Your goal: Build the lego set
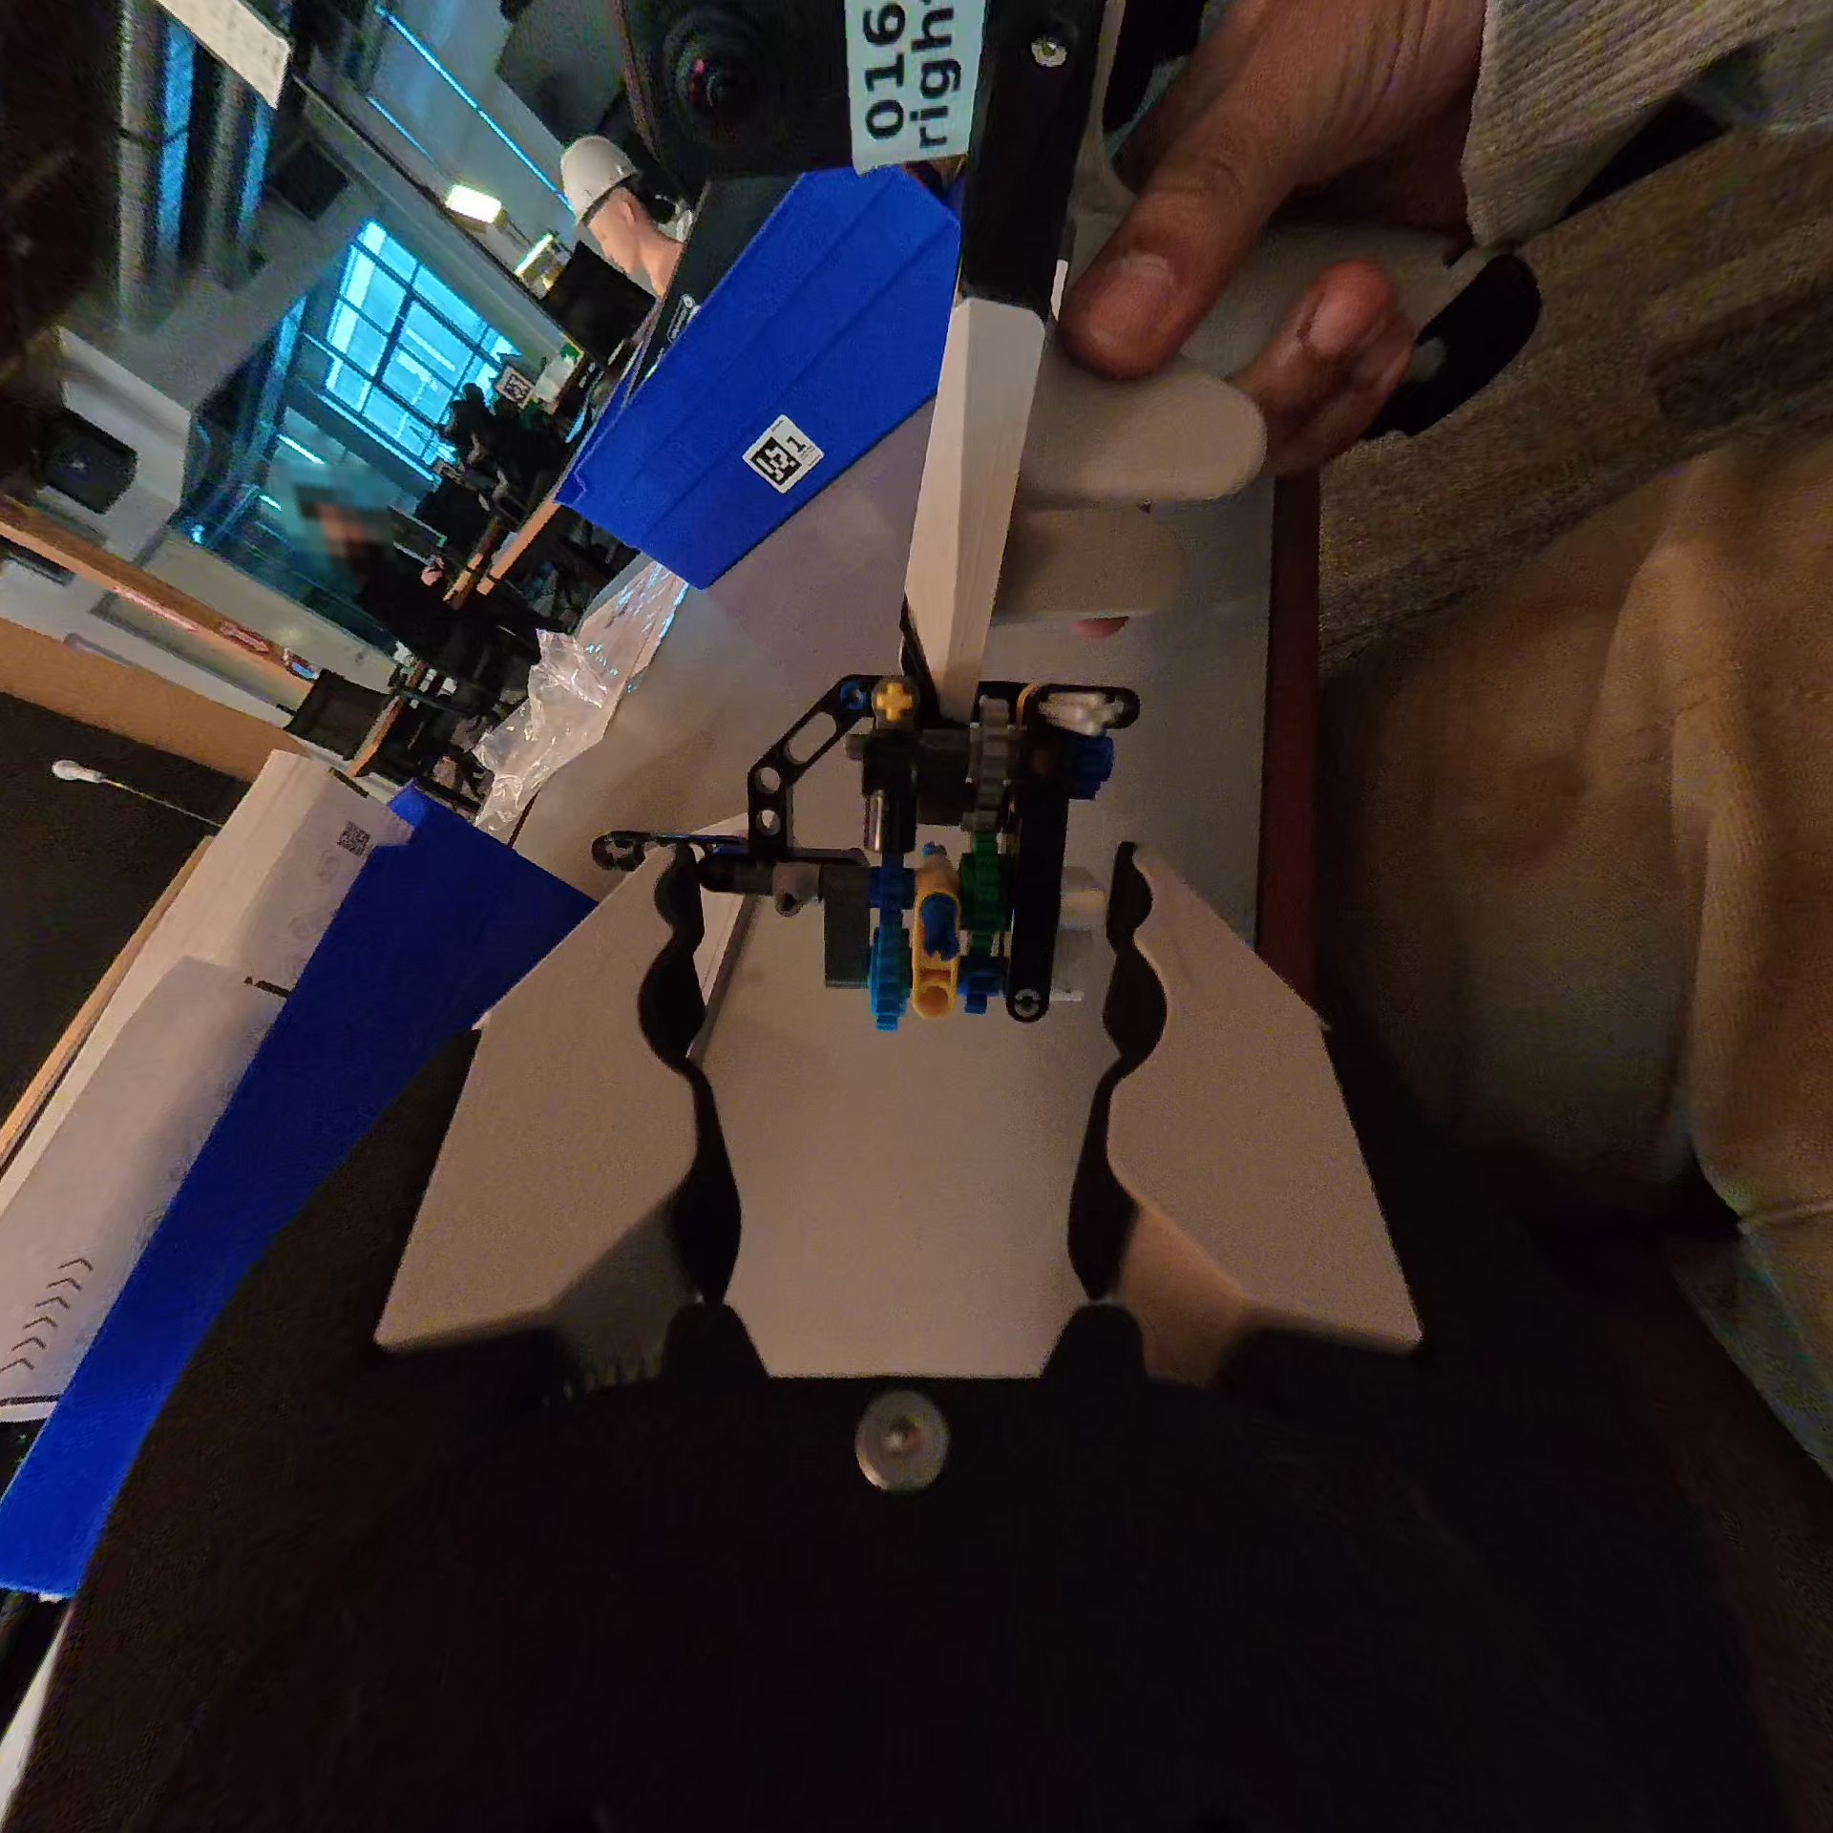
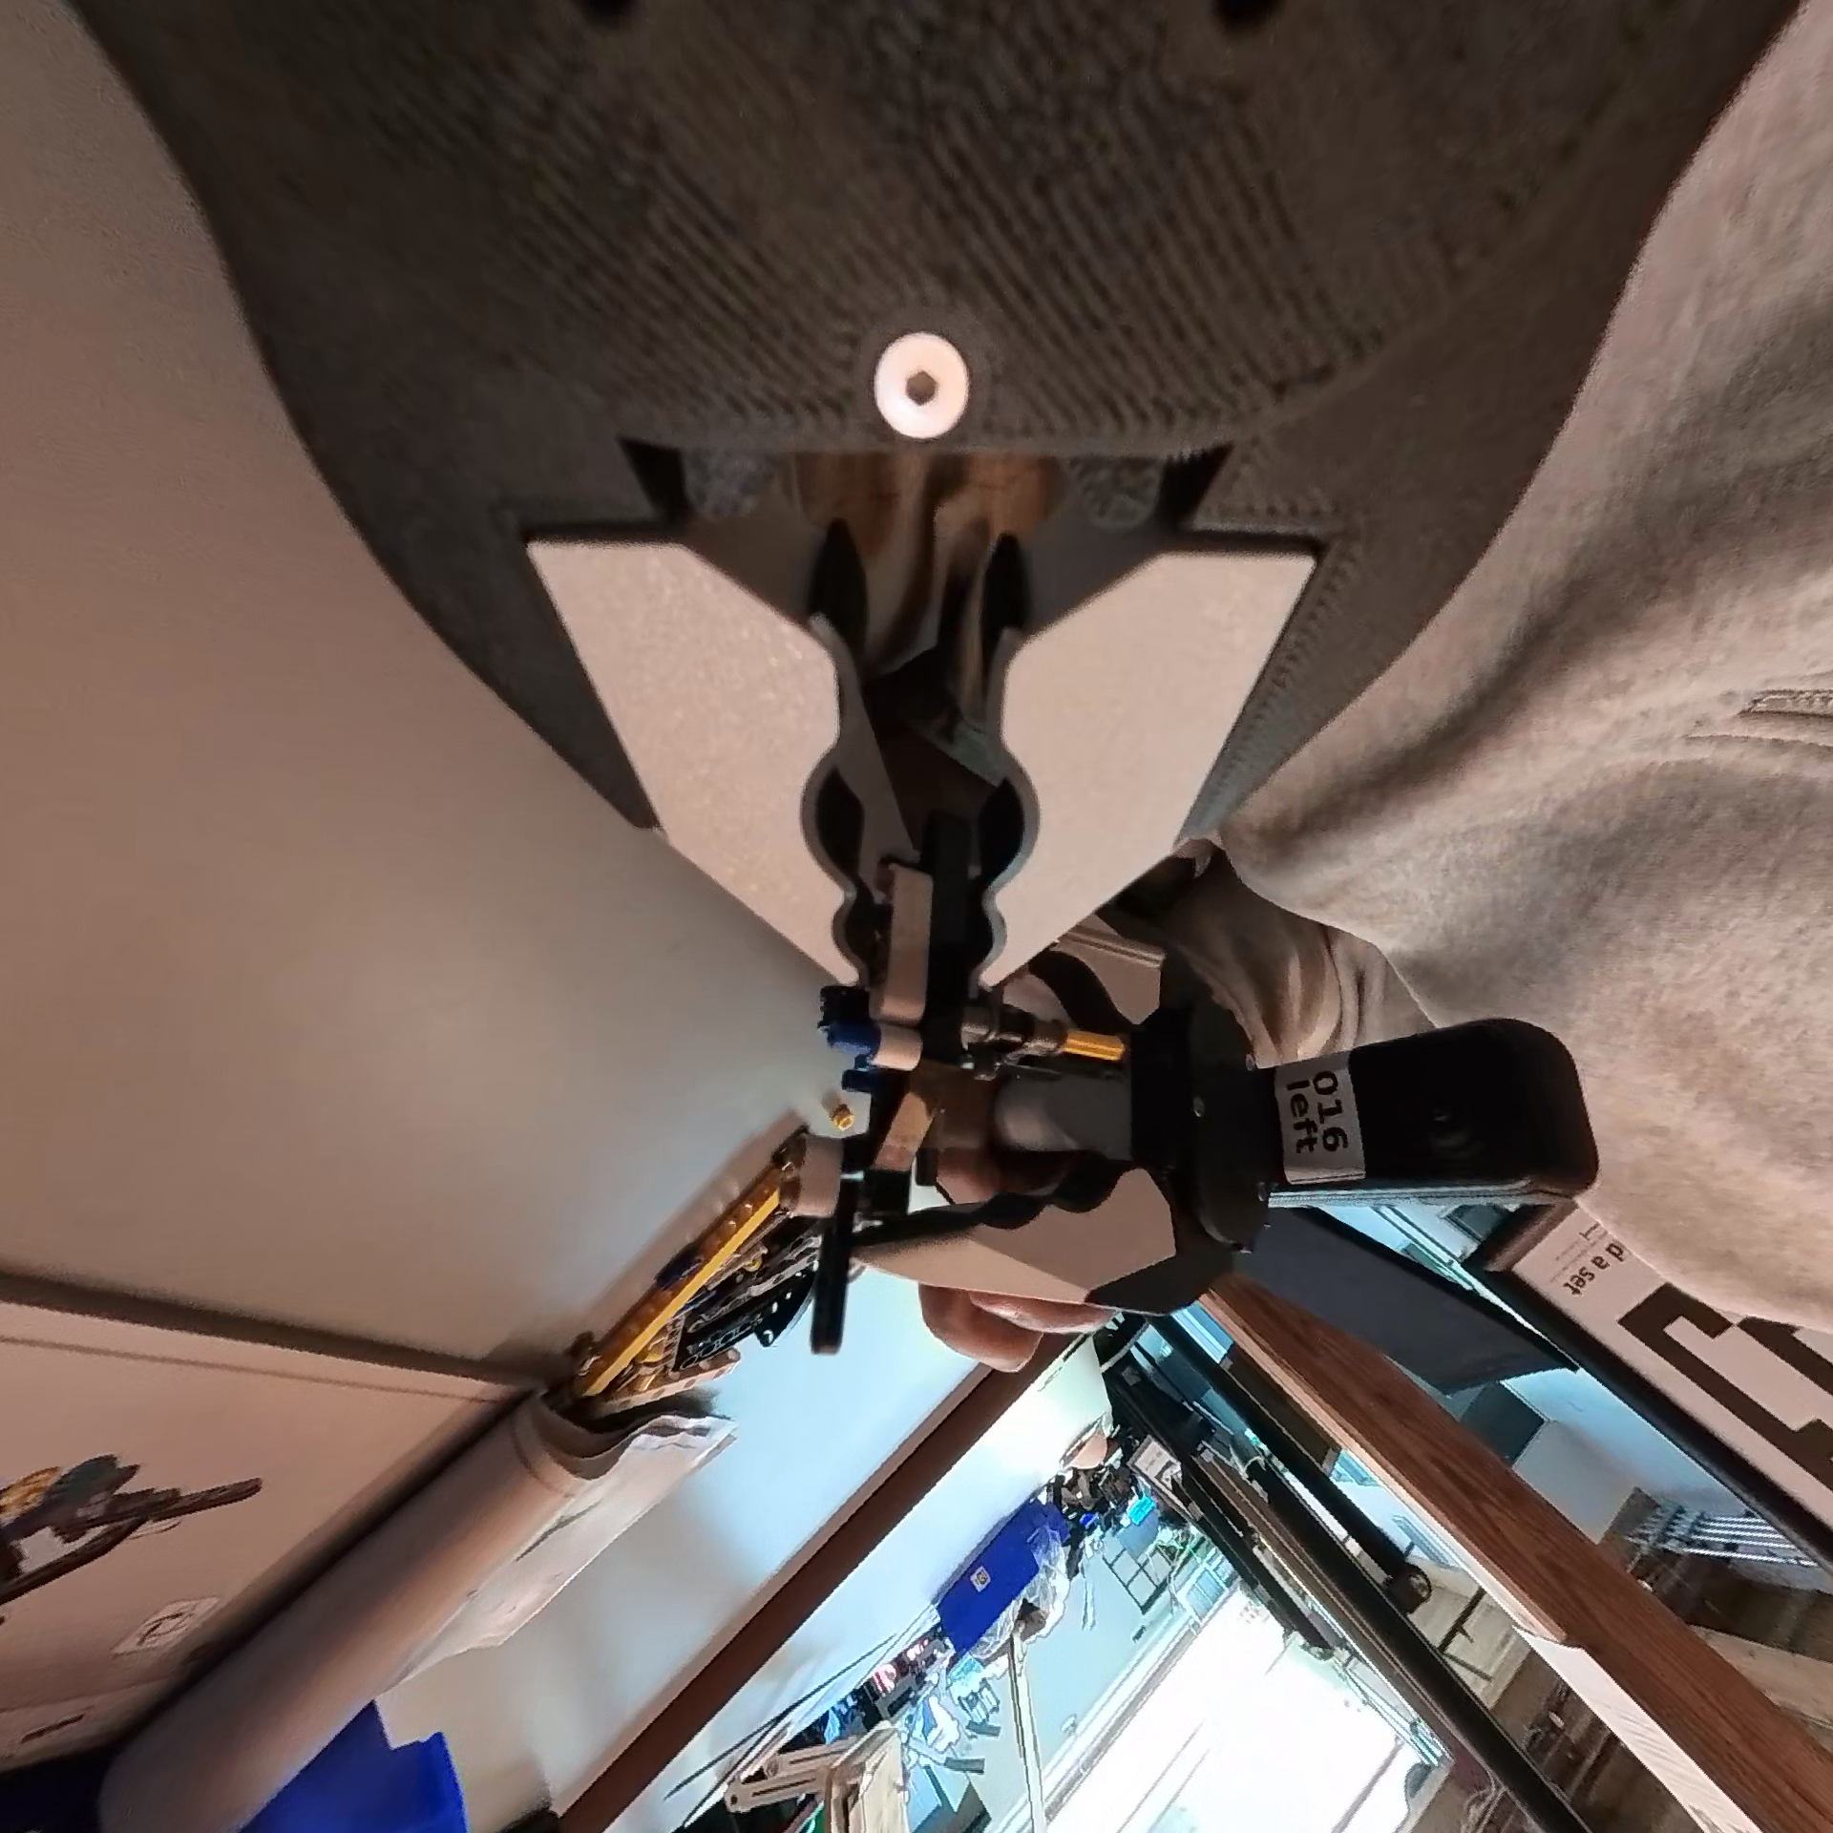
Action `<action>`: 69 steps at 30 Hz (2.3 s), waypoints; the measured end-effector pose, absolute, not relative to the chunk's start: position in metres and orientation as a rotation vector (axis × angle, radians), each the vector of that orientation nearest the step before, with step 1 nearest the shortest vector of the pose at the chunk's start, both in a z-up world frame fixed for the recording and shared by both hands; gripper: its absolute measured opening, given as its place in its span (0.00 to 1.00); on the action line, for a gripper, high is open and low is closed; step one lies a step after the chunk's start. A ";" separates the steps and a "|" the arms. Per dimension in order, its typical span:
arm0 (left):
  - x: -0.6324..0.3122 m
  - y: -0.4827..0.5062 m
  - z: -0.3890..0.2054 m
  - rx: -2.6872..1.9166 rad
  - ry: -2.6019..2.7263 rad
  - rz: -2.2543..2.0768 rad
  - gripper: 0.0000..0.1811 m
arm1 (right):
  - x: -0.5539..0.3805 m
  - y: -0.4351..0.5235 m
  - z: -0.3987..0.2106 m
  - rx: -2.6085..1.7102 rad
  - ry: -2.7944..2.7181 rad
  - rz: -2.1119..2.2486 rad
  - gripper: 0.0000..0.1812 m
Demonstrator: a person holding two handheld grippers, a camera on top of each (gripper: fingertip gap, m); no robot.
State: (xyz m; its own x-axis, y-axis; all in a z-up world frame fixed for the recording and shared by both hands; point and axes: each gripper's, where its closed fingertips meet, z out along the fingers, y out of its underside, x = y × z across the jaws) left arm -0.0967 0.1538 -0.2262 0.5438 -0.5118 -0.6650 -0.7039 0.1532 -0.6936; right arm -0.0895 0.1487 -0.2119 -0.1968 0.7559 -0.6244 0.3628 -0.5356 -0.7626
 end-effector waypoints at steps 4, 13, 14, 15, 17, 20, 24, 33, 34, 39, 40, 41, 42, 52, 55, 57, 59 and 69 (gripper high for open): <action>-0.097 0.155 -0.225 -1.486 1.083 0.204 0.43 | -0.089 0.149 -0.211 -1.752 -1.298 1.792 0.09; -0.100 0.159 -0.223 -1.473 1.062 0.248 0.43 | -0.090 0.151 -0.209 -1.740 -1.276 1.788 0.11; -0.100 0.160 -0.223 -1.474 1.059 0.252 0.43 | -0.090 0.152 -0.208 -1.738 -1.270 1.791 0.13; -0.101 0.160 -0.223 -1.474 1.056 0.254 0.43 | -0.090 0.152 -0.208 -1.736 -1.263 1.797 0.14; -0.102 0.161 -0.223 -1.475 1.052 0.260 0.43 | -0.090 0.154 -0.206 -1.733 -1.245 1.806 0.16; -0.104 0.163 -0.223 -1.479 1.041 0.278 0.43 | -0.090 0.156 -0.202 -1.719 -1.221 1.820 0.21; -0.110 0.169 -0.225 -1.500 1.023 0.328 0.43 | -0.091 0.158 -0.194 -1.694 -1.177 1.831 0.39; -0.128 0.180 -0.217 -1.511 0.906 0.438 0.43 | -0.097 0.164 -0.200 -1.686 -1.267 1.441 0.52; -0.130 0.181 -0.215 -1.506 0.885 0.450 0.43 | -0.097 0.163 -0.201 -1.684 -1.276 1.414 0.54; -0.137 0.184 -0.209 -1.492 0.824 0.504 0.43 | -0.105 0.151 -0.200 -1.684 -1.286 1.410 0.54; -0.137 0.185 -0.209 -1.486 0.822 0.516 0.43 | -0.107 0.148 -0.200 -1.685 -1.287 1.419 0.54; -0.137 0.185 -0.209 -1.478 0.824 0.525 0.43 | -0.109 0.146 -0.200 -1.686 -1.288 1.421 0.54; -0.135 0.184 -0.208 -1.467 0.827 0.528 0.43 | -0.110 0.144 -0.201 -1.689 -1.290 1.420 0.54; -0.128 0.179 -0.196 -1.360 0.802 0.537 0.42 | -0.111 0.137 -0.194 -1.671 -1.286 1.475 0.49; -0.127 0.178 -0.194 -1.340 0.798 0.537 0.42 | -0.111 0.138 -0.195 -1.669 -1.289 1.450 0.49; -0.126 0.177 -0.193 -1.327 0.800 0.540 0.42 | -0.111 0.139 -0.196 -1.671 -1.283 1.428 0.51; -0.125 0.177 -0.193 -1.320 0.803 0.544 0.42 | -0.111 0.139 -0.195 -1.664 -1.282 1.434 0.51; -0.122 0.175 -0.193 -1.301 0.817 0.542 0.42 | -0.110 0.140 -0.199 -1.671 -1.310 1.414 0.48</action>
State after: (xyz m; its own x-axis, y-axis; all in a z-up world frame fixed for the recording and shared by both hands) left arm -0.1222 0.1748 -0.1927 0.6166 -0.0921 -0.7818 -0.7560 0.2078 -0.6207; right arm -0.1099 0.1396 -0.1992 -0.0453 0.9243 -0.3790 0.3074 -0.3481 -0.8856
